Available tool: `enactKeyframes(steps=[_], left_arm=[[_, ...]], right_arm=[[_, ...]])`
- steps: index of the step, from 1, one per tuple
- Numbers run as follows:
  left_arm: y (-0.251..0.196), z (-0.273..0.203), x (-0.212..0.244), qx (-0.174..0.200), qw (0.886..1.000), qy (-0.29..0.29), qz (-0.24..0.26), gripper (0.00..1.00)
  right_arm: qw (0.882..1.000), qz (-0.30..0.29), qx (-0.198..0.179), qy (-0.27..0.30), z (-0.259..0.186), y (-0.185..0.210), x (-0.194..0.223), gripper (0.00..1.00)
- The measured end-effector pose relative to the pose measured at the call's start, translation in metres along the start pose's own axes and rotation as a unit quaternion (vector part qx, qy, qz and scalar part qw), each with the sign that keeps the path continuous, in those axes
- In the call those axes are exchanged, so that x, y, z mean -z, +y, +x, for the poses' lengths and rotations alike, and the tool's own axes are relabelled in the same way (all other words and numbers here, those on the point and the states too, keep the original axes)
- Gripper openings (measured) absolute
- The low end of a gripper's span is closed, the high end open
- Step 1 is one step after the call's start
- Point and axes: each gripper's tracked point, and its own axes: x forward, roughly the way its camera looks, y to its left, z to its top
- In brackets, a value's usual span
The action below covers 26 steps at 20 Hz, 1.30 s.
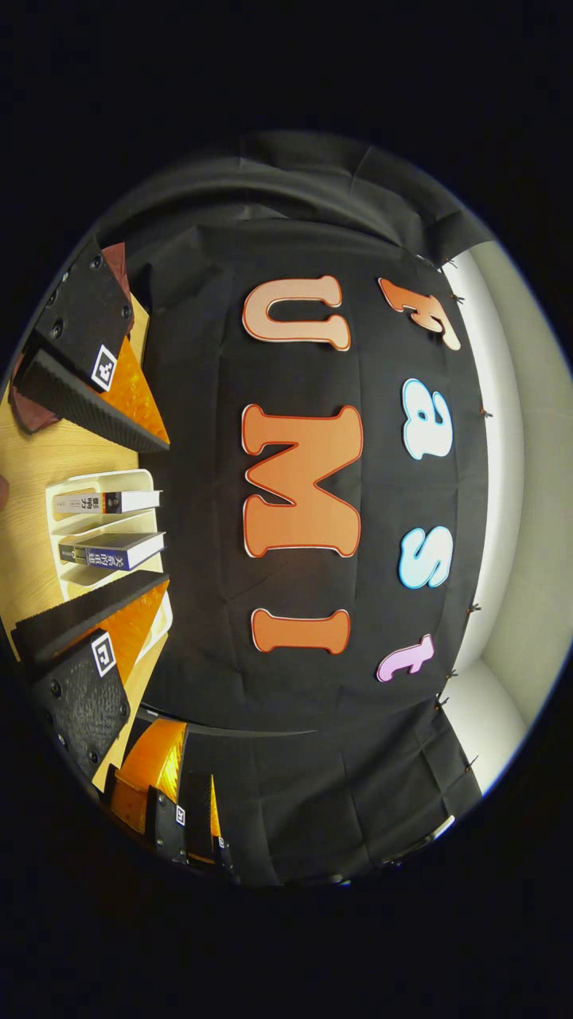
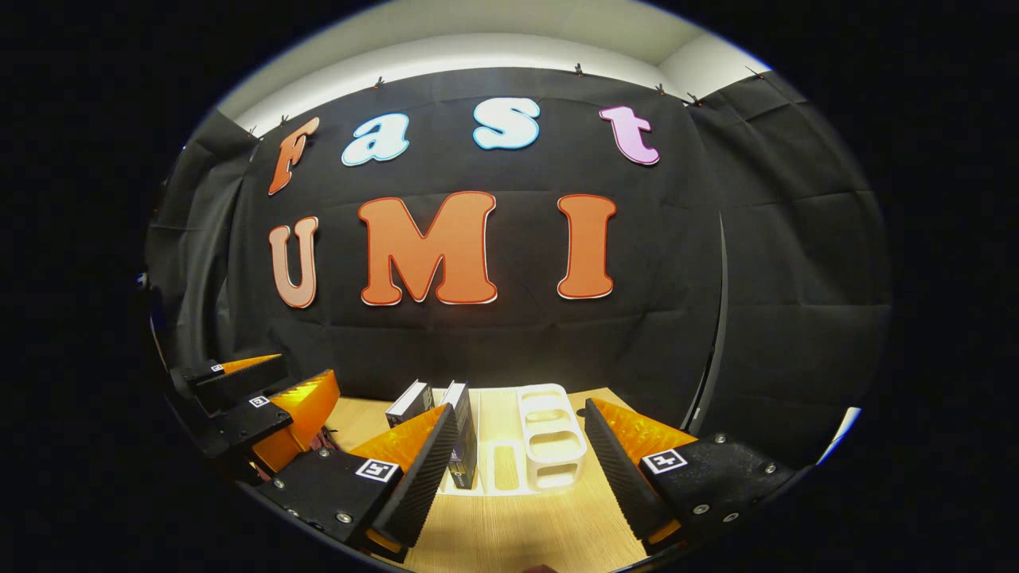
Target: Open the schoolbag, grab two books from the bookshelf and put them into the schoolbag.
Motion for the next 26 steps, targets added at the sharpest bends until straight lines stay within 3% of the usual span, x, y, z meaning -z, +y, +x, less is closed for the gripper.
enactKeyframes(steps=[15,26], left_arm=[[0.013,0.005,0.002,-0.018,1.0,-0.002,0.004,0.95],[0.008,0.01,0.003,-0.009,1.0,-0.002,0.005,0.95]], right_arm=[[1.0,-0.003,-0.017,0.006,0.014,0.012,0.006,0.94],[1.0,-0.002,-0.009,0.012,0.02,0.007,0.011,0.95]])
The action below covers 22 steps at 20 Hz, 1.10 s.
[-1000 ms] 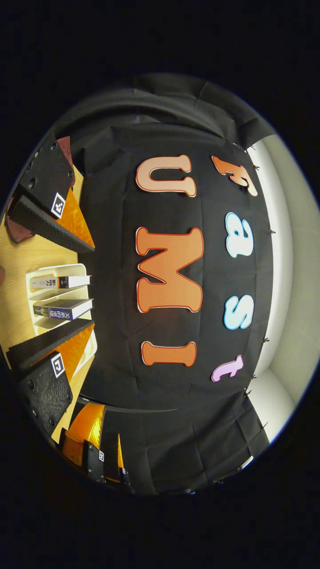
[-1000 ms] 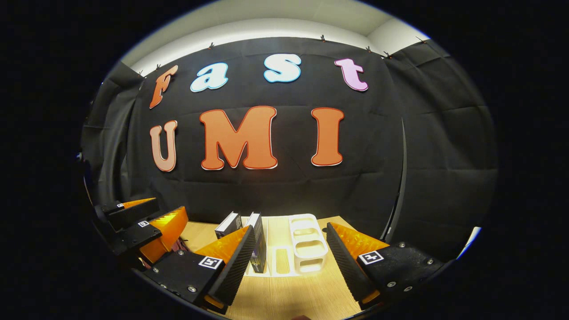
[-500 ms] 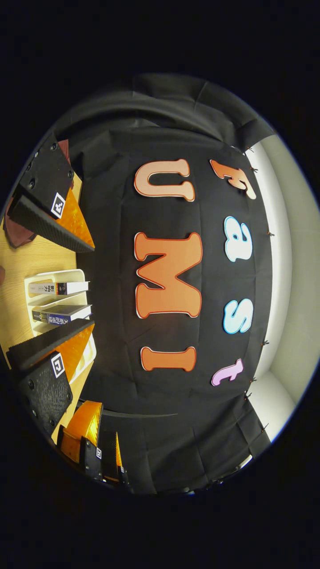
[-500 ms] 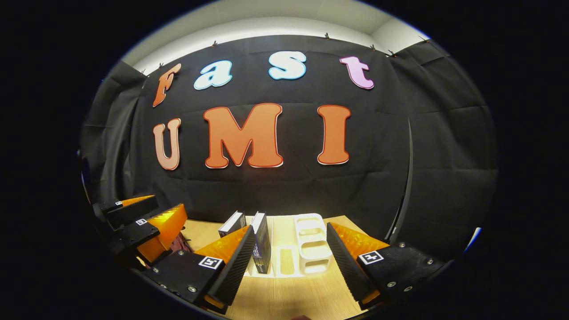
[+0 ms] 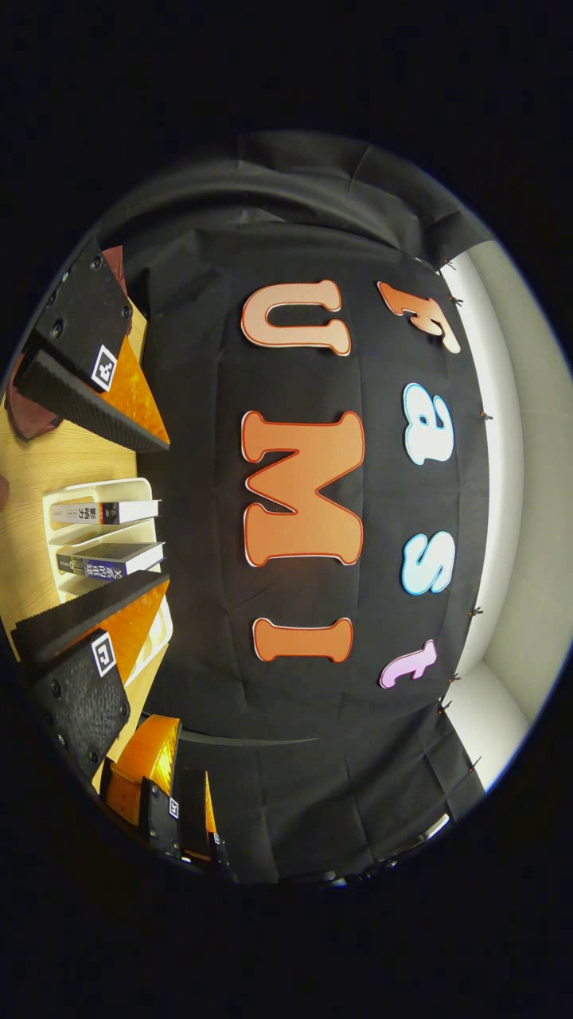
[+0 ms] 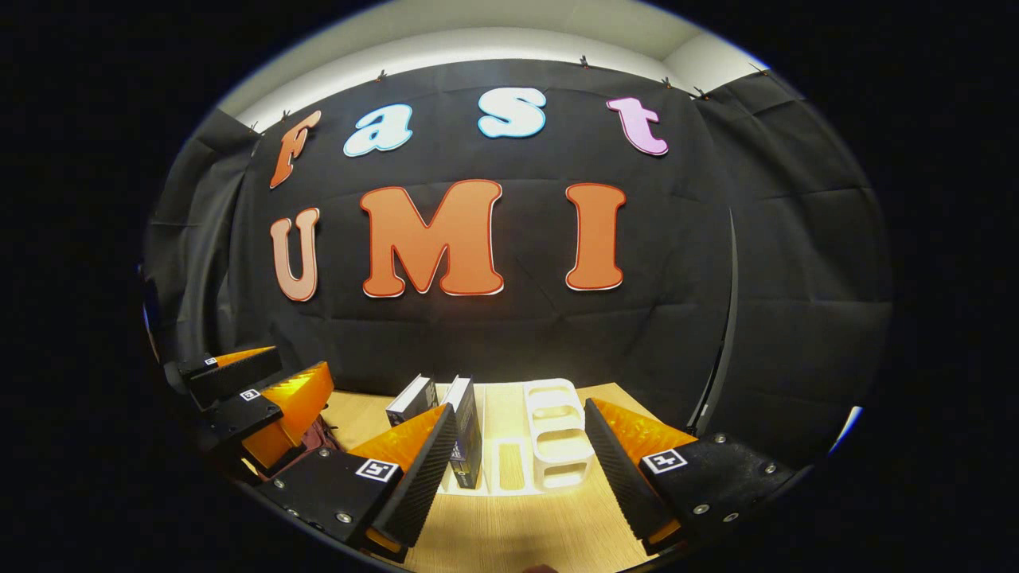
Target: Open the schoolbag, grab two books from the bookshelf and put them into the schoolbag.
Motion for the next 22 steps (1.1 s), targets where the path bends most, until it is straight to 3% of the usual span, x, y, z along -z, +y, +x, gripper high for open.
enactKeyframes(steps=[22], left_arm=[[0.0084,-0.0043,-0.0008,-0.015,1.0,-0.005,0.006,0.94]], right_arm=[[1.0,-0.004,-0.007,0.001,0.0034,0.0071,0.0048,0.95]])
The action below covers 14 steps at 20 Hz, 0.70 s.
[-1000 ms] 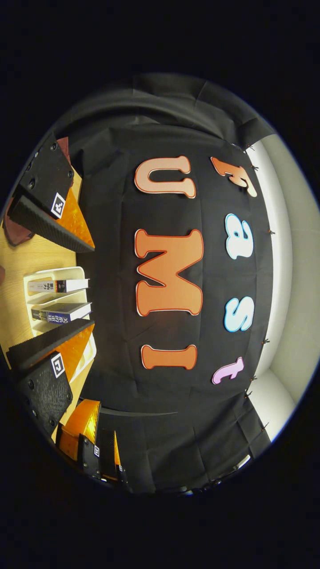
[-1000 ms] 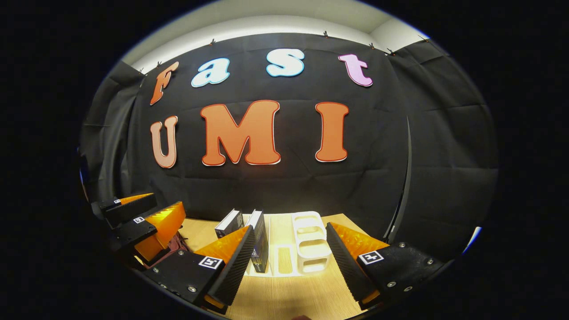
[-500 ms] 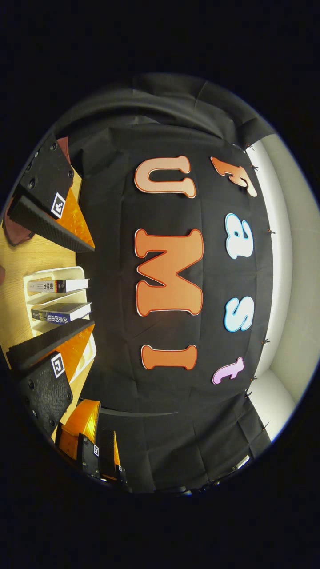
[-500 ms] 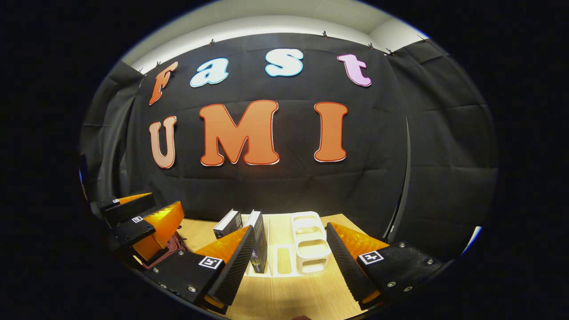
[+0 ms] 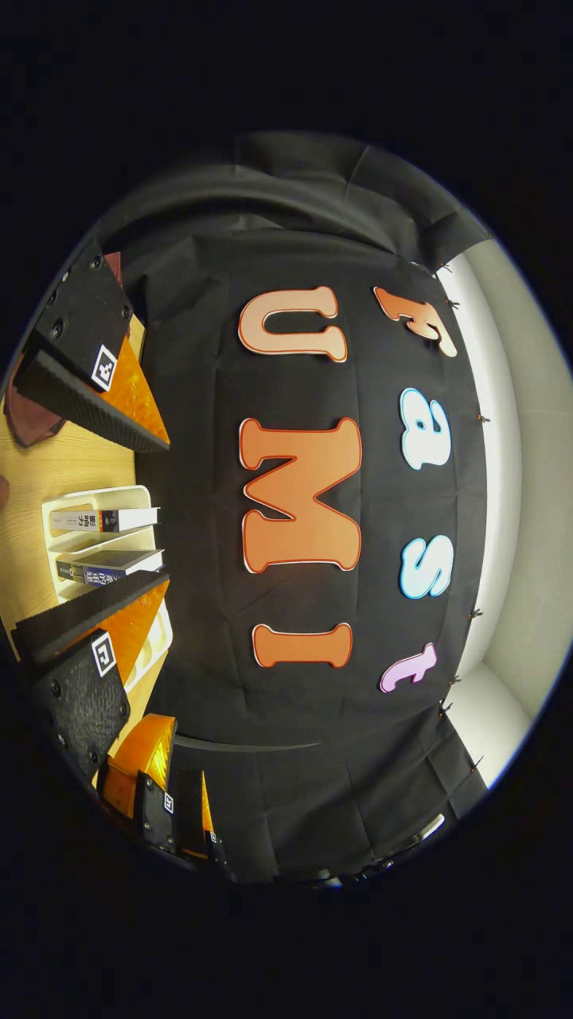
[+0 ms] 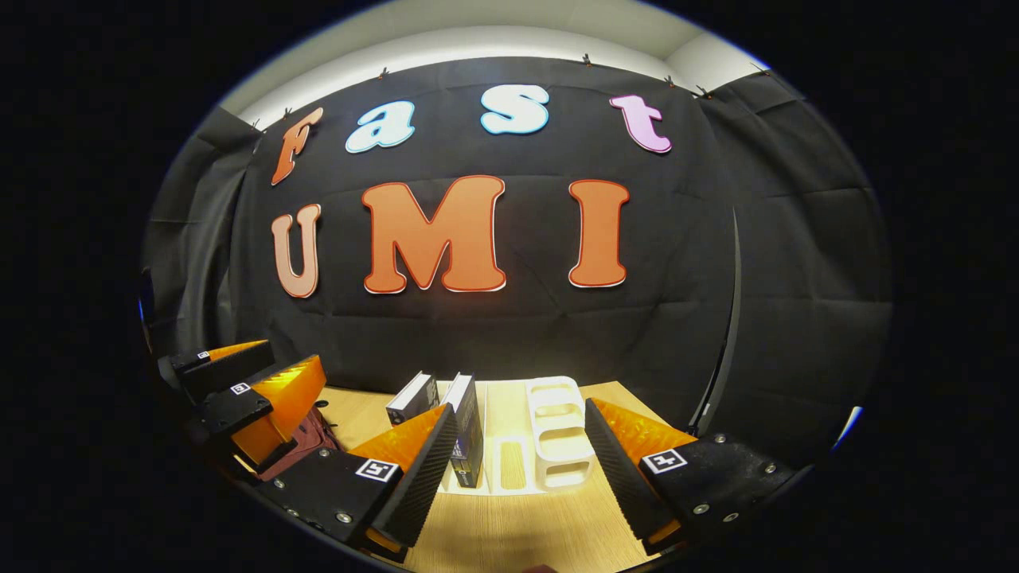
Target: Open the schoolbag, grab two books from the bookshelf and put them into the schoolbag.
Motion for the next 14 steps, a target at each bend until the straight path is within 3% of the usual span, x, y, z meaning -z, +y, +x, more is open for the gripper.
enactKeyframes(steps=[14], left_arm=[[0.003,-0.0098,0.002,-0.007,1.0,0.0,0.01,0.94]], right_arm=[[1.0,-0.004,-0.01,0.002,-0.0042,0.0057,0.0039,0.95]])
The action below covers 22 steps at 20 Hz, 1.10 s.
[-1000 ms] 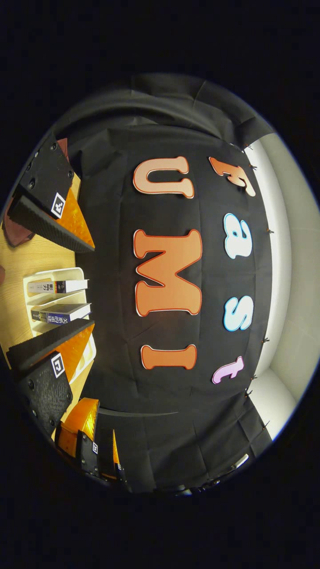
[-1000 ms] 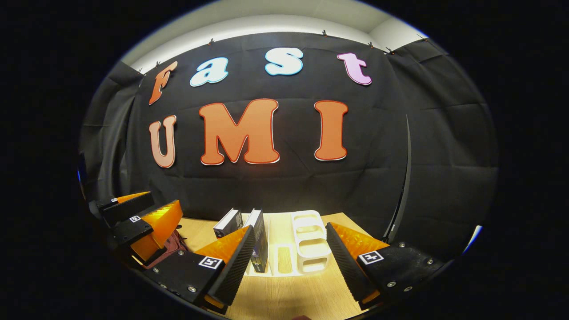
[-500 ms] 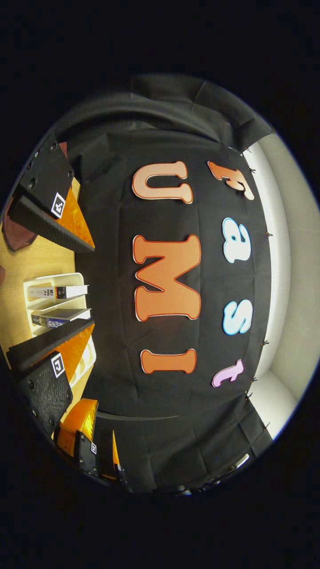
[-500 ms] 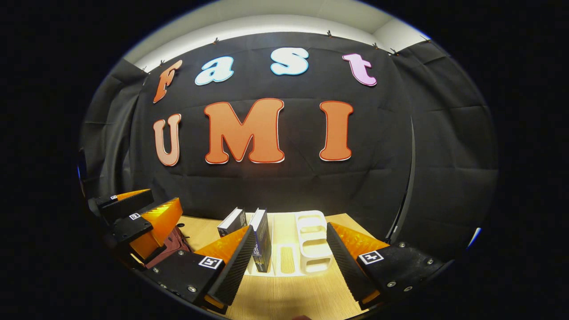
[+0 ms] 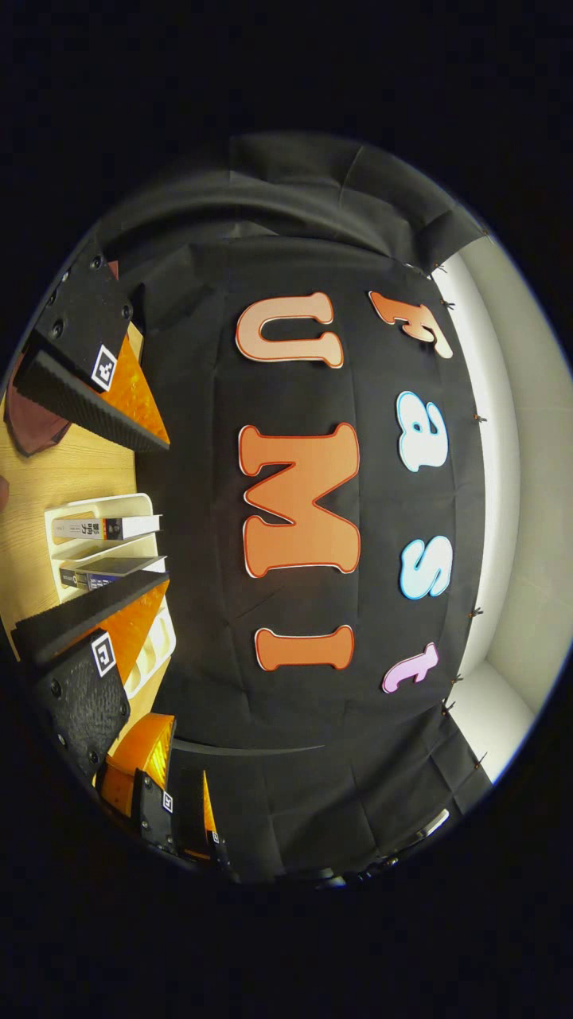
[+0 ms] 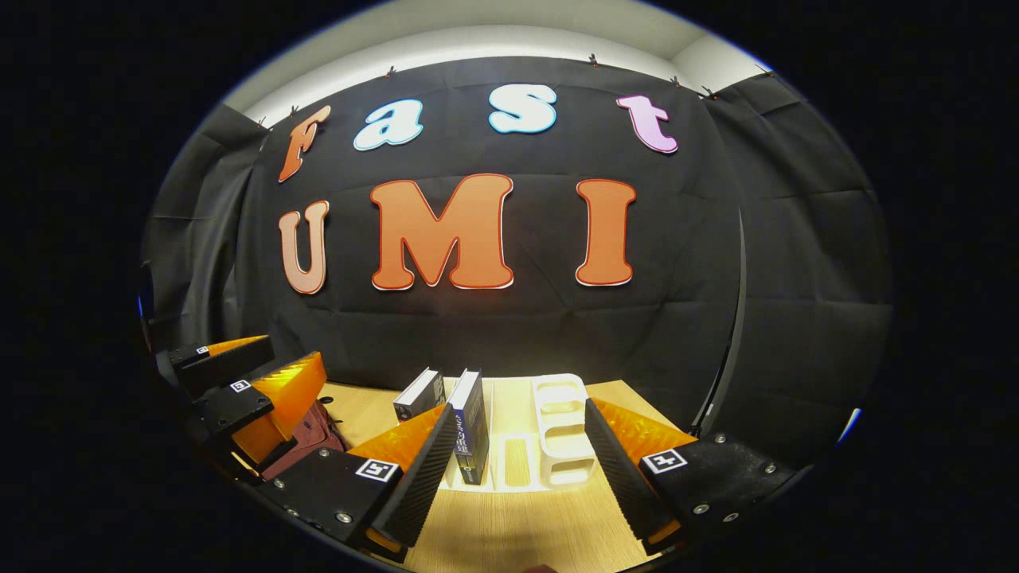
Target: Open the schoolbag, grab two books from the bookshelf and put them into the schoolbag.
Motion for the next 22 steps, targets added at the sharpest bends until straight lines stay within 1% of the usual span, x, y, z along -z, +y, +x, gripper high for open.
enactKeyframes(steps=[3,4,8,9,10,13,20,21,22], left_arm=[[0.0,-0.001,-0.002,-0.002,1.0,-0.001,0.002,0.95],[0.0,-0.002,-0.001,-0.003,1.0,-0.001,0.002,0.94],[0.0,-0.004,-0.001,-0.006,1.0,-0.001,0.004,0.94],[0.001,-0.005,-0.002,-0.006,1.0,-0.001,0.005,0.95],[0.0,-0.006,-0.002,-0.007,1.0,-0.002,0.006,0.94],[0.001,-0.007,-0.002,-0.008,1.0,-0.001,0.006,0.94],[-0.002,-0.011,-0.001,-0.006,1.0,0.002,0.002,0.94],[-0.003,-0.012,-0.002,-0.006,1.0,0.002,0.002,0.96],[-0.004,-0.013,-0.001,-0.004,1.0,0.001,0.003,0.94]], right_arm=[[1.0,0.001,-0.003,-0.001,-0.001,0.001,0.0,0.95],[1.0,0.001,-0.004,-0.002,-0.001,0.001,-0.001,0.95],[1.0,-0.003,-0.007,-0.005,0.0,0.0,-0.003,0.95],[1.0,-0.003,-0.007,-0.006,-0.001,0.0,-0.003,0.95],[1.0,-0.004,-0.009,-0.006,-0.001,0.001,-0.003,0.95],[1.0,-0.005,-0.012,-0.006,-0.004,0.003,-0.003,0.95],[1.0,-0.007,-0.006,-0.006,-0.01,-0.002,-0.002,0.95],[1.0,-0.006,-0.004,-0.006,-0.01,-0.004,-0.004,0.95],[1.0,-0.006,-0.003,-0.006,-0.011,-0.005,-0.003,0.95]])
